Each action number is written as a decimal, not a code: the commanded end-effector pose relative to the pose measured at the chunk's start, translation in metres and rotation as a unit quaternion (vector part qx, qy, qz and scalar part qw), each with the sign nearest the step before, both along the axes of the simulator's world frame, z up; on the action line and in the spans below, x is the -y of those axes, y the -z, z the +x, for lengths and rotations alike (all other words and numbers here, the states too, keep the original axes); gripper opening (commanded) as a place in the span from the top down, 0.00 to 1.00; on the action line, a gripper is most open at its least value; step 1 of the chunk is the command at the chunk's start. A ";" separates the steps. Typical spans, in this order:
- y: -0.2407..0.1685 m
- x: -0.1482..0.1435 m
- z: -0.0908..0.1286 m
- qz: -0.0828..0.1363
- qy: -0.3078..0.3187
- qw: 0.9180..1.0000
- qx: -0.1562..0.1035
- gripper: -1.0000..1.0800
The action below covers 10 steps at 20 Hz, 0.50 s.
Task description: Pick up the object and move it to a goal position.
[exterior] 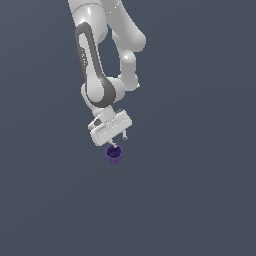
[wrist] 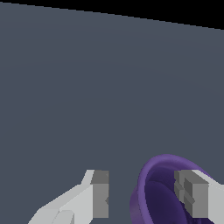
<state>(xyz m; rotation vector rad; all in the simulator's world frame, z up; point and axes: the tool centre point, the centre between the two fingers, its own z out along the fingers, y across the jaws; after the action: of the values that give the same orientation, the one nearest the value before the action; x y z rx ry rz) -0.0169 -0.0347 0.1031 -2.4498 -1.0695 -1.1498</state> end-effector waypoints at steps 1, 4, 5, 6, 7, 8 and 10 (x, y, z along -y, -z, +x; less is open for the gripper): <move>0.001 0.002 -0.002 -0.006 0.000 1.000 0.007 0.38; 0.003 0.003 -0.003 -0.011 0.000 1.000 0.013 0.38; 0.003 0.004 -0.004 -0.013 0.000 1.000 0.014 0.38; 0.004 0.004 -0.004 -0.014 0.000 1.000 0.016 0.38; 0.004 0.005 -0.004 -0.015 0.000 1.000 0.017 0.38; 0.004 0.005 -0.005 -0.016 0.000 1.000 0.018 0.38; 0.005 0.005 -0.005 -0.018 0.000 1.000 0.019 0.38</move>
<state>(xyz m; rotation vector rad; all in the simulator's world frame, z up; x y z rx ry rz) -0.0215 -0.0398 0.0989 -2.4630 -1.1058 -1.1894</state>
